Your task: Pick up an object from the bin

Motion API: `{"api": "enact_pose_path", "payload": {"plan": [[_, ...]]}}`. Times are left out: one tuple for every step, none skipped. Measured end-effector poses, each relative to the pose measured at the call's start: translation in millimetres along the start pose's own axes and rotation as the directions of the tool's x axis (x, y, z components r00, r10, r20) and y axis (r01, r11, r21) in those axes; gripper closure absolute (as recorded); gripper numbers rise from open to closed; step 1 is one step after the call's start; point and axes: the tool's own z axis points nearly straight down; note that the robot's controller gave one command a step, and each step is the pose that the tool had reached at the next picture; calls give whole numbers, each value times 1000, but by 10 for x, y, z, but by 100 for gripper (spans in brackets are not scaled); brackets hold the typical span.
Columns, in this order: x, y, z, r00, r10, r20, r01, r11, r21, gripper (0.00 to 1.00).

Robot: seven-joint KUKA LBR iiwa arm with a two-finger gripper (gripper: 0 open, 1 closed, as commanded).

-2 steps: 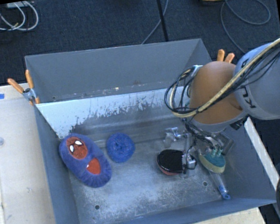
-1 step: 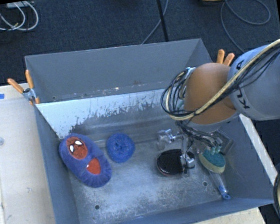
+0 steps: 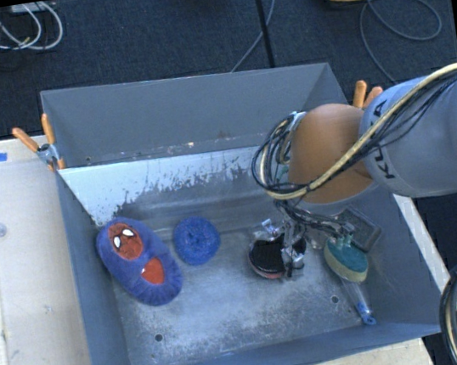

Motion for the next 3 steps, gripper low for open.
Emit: {"api": "enact_pose_path", "payload": {"plan": [[1, -1, 0, 1000, 0, 0, 0, 1000, 0, 100], [28, -114, -859, 1000, -12, 0, 12, 1000, -1, 100], [29, -115, -859, 1000, -11, 0, 11, 1000, -2, 100]]}}
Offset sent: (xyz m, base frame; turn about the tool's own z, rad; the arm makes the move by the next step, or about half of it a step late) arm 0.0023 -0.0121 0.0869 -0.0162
